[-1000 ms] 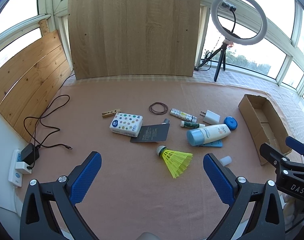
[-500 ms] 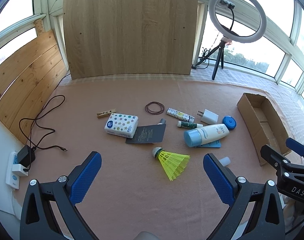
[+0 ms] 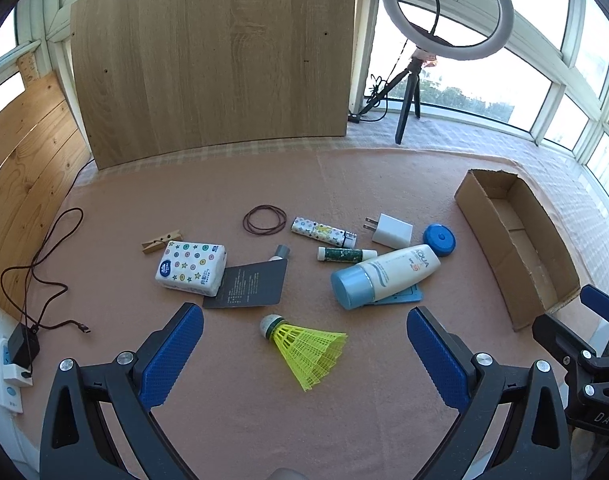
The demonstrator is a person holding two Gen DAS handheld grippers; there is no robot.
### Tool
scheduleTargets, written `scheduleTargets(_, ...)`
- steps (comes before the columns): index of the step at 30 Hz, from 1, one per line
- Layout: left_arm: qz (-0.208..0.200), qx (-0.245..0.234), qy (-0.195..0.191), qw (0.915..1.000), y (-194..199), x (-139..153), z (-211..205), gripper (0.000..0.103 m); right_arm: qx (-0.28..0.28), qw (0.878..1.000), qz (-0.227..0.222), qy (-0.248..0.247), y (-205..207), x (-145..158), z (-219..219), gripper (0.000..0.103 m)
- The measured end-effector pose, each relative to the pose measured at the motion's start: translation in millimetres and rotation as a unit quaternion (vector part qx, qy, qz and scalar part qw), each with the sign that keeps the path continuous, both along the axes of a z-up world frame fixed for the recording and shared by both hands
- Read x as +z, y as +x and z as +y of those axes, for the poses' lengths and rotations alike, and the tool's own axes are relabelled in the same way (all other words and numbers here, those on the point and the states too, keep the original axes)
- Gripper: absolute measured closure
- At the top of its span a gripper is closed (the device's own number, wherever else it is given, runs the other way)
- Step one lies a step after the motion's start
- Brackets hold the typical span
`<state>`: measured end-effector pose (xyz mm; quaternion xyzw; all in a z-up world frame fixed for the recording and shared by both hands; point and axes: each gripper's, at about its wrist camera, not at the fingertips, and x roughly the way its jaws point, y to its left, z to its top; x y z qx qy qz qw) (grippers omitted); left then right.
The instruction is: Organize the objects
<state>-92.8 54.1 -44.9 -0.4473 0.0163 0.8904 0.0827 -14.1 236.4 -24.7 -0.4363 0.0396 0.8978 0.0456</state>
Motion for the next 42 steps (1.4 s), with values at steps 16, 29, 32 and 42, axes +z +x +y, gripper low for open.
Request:
scheduleTargets(16, -0.062, -0.056, 0.000, 0.9965, -83.2, -44.1, 54.3, 0.012, -0.040, 0.999, -0.010, 0.001, 13.1, -7.2, 35.6, 0.001)
scheduleTargets(29, -0.146, -0.085, 0.026, 0.9853, -127.4, -86.7, 83.2, 0.034, -0.067, 0.997, -0.021, -0.002, 24.3, -14.9, 60.3, 0.001)
scheduleTargets(32, -0.153, -0.084, 0.024, 0.9844, -130.5, -92.8, 84.3, 0.036, -0.070, 0.997, -0.022, -0.003, 26.0, -15.4, 62.8, 0.001)
scheduleTargets(42, -0.182, -0.105, 0.045, 0.9766, -122.7, -105.5, 88.2, 0.041, -0.062, 0.998, -0.024, -0.004, 25.9, -16.2, 58.2, 0.001)
